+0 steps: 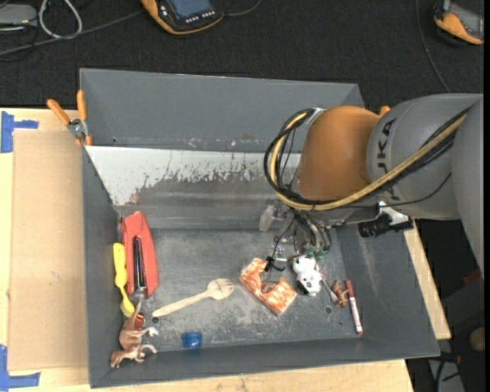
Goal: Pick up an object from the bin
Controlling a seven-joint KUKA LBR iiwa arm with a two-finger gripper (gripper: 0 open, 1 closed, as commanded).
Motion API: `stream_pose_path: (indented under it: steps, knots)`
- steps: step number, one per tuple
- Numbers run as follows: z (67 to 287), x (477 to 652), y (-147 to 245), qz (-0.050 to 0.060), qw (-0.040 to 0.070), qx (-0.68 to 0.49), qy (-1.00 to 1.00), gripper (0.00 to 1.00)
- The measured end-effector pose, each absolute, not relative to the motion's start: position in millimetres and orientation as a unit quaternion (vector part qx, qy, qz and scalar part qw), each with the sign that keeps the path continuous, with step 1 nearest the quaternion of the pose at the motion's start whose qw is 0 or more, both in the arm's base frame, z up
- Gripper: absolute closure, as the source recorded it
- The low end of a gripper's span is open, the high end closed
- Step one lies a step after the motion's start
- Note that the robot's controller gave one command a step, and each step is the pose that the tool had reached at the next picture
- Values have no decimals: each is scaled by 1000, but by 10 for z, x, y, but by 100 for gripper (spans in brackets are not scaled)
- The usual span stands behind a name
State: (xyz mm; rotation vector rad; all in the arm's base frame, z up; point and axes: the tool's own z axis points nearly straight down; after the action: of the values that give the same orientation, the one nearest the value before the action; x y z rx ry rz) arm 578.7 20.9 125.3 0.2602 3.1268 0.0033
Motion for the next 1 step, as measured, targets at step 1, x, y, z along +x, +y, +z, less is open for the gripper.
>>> stream_pose_path:
  steps: [1]
  knots:
    - [959, 5860, 126, 1, 0, 14, 1000, 0]
